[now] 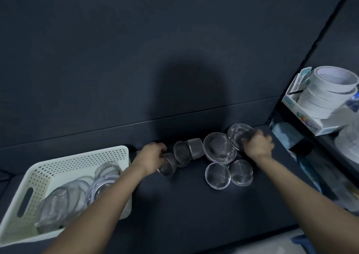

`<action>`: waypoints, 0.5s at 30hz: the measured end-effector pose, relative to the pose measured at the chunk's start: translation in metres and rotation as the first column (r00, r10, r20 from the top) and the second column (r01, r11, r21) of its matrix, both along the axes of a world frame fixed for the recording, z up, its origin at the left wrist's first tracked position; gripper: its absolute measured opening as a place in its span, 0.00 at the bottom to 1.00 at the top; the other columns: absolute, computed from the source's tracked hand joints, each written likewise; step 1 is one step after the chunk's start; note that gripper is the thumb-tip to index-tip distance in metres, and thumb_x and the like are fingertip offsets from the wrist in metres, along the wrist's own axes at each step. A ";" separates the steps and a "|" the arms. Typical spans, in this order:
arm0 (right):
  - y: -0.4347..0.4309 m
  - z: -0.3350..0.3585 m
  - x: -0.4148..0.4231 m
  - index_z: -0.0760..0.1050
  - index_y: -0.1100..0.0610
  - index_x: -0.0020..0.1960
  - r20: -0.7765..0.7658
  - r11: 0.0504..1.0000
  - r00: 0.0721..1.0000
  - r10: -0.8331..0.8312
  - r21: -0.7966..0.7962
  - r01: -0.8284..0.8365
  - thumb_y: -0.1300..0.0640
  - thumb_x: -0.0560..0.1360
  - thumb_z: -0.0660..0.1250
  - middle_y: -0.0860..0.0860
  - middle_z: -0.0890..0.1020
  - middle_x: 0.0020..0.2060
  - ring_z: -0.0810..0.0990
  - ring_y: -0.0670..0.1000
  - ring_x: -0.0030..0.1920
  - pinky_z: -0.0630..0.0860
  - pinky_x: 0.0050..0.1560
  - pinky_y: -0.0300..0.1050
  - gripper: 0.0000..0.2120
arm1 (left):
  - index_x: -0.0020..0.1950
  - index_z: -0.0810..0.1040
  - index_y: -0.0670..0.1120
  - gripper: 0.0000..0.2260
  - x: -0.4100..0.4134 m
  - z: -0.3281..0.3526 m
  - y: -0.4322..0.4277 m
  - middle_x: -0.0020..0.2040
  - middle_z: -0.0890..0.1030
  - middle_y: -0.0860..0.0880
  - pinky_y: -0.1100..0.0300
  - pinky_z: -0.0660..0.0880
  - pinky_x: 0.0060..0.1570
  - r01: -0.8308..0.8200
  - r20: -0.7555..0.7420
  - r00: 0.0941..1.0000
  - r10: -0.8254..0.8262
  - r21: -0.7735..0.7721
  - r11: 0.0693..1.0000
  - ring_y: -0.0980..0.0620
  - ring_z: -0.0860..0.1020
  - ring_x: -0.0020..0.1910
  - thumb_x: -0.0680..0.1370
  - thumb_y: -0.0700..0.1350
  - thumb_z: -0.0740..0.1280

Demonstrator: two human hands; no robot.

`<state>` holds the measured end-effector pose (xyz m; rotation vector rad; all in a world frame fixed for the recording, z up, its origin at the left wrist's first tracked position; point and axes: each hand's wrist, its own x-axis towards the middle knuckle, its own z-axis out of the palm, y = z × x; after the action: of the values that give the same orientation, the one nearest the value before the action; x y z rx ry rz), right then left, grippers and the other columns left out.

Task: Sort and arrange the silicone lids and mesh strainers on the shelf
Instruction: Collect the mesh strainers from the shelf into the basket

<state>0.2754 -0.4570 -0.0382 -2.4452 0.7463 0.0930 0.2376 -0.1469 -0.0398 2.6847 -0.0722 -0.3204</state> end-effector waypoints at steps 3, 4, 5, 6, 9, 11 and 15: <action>-0.004 -0.004 0.005 0.65 0.65 0.66 0.006 0.974 0.989 -0.151 0.173 0.148 0.54 0.71 0.73 0.67 0.69 0.64 0.70 0.66 0.64 0.69 0.63 0.55 0.30 | 0.47 0.80 0.46 0.08 0.000 -0.001 -0.001 0.46 0.74 0.48 0.62 0.70 0.48 -0.057 0.037 0.998 0.059 -0.054 0.997 0.47 0.76 0.48 0.71 0.37 0.67; -0.004 -0.005 0.006 0.67 0.67 0.64 0.010 0.960 0.983 -0.185 0.215 0.179 0.56 0.70 0.73 0.66 0.72 0.61 0.73 0.65 0.62 0.72 0.60 0.53 0.28 | 0.44 0.79 0.46 0.06 0.000 -0.001 -0.003 0.46 0.74 0.48 0.63 0.68 0.47 -0.083 0.049 0.995 0.088 -0.086 0.993 0.48 0.75 0.48 0.71 0.37 0.67; -0.004 -0.008 0.007 0.70 0.68 0.61 0.012 0.943 0.975 -0.220 0.257 0.209 0.57 0.70 0.73 0.65 0.76 0.58 0.76 0.63 0.59 0.74 0.56 0.52 0.25 | 0.42 0.77 0.47 0.07 0.000 -0.001 -0.005 0.46 0.73 0.47 0.64 0.67 0.46 -0.103 0.055 0.992 0.110 -0.119 0.988 0.49 0.75 0.47 0.70 0.36 0.67; -0.004 -0.009 0.007 0.73 0.68 0.57 0.009 0.914 0.964 -0.267 0.320 0.251 0.59 0.70 0.72 0.63 0.79 0.53 0.79 0.62 0.55 0.76 0.52 0.51 0.20 | 0.42 0.74 0.47 0.08 0.001 -0.002 -0.008 0.46 0.73 0.47 0.64 0.66 0.44 -0.119 0.052 0.990 0.128 -0.150 0.982 0.49 0.74 0.46 0.70 0.35 0.66; -0.007 -0.008 0.005 0.74 0.64 0.45 -0.064 0.680 0.912 -0.406 0.645 0.348 0.67 0.71 0.69 0.59 0.79 0.40 0.79 0.57 0.36 0.79 0.35 0.48 0.04 | 0.45 0.72 0.46 0.09 0.002 -0.005 -0.013 0.43 0.76 0.48 0.63 0.67 0.39 -0.191 -0.001 0.980 0.198 -0.258 0.947 0.51 0.74 0.41 0.71 0.33 0.64; -0.011 -0.004 0.002 0.71 0.61 0.38 -0.096 0.559 0.900 -0.424 0.755 0.344 0.71 0.72 0.67 0.56 0.75 0.33 0.74 0.52 0.31 0.76 0.25 0.42 0.09 | 0.41 0.73 0.45 0.09 0.001 -0.007 -0.013 0.36 0.77 0.48 0.62 0.72 0.34 -0.274 -0.089 0.962 0.260 -0.395 0.877 0.51 0.75 0.35 0.72 0.31 0.64; -0.011 0.002 -0.004 0.71 0.62 0.38 -0.106 0.449 0.910 -0.401 0.843 0.296 0.73 0.74 0.63 0.56 0.75 0.33 0.75 0.52 0.32 0.75 0.21 0.38 0.09 | 0.38 0.77 0.41 0.07 0.001 -0.009 -0.011 0.32 0.78 0.46 0.64 0.73 0.32 -0.390 -0.187 0.919 0.348 -0.562 0.729 0.52 0.75 0.31 0.75 0.33 0.66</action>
<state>0.2713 -0.4683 -0.0359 -1.2944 0.8712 0.1242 0.2386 -0.1575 -0.0487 1.9963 0.3346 -0.2148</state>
